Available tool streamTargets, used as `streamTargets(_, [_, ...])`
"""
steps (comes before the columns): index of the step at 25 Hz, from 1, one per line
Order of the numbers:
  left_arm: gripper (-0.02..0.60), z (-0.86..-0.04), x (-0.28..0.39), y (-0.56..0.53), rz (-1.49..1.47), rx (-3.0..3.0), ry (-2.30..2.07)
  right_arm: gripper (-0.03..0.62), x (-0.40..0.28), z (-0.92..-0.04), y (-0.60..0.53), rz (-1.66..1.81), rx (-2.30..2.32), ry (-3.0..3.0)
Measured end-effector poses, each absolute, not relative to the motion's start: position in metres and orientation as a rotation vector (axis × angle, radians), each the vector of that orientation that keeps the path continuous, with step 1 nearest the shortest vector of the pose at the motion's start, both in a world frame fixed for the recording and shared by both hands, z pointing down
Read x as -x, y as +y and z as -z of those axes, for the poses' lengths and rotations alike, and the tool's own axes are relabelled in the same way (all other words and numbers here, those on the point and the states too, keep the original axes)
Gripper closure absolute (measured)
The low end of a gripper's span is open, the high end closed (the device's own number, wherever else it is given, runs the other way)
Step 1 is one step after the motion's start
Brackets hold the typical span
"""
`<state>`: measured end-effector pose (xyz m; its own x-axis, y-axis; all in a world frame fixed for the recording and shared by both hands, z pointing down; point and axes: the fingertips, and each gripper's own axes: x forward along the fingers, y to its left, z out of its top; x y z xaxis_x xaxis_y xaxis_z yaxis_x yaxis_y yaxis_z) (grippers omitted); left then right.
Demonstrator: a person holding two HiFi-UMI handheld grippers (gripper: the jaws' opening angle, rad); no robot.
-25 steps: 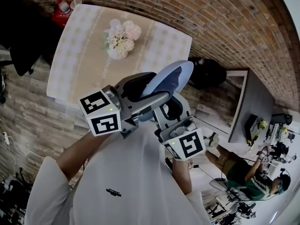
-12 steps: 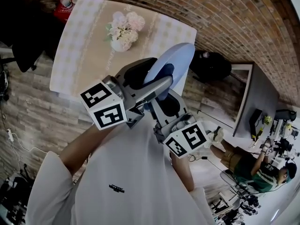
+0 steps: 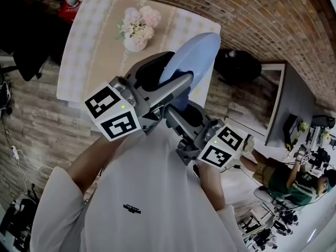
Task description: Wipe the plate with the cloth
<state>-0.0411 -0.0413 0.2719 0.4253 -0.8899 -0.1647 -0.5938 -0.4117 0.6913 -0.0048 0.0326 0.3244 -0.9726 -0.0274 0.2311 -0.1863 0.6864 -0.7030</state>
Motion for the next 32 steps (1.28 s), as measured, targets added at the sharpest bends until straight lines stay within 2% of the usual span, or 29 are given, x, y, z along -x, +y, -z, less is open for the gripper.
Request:
streamTargets(7, [0.308, -0.264, 0.041, -0.038, 0.709, -2.174, -1.225, 0.470, 0.003, -0.344, 0.037, -1.330, -0.058, -2.559])
streamTargets(32, [0.308, -0.253, 0.039, -0.041, 0.712, -2.204, -1.208, 0.470, -0.025, -0.393, 0.010, -1.256, -0.157, -2.397])
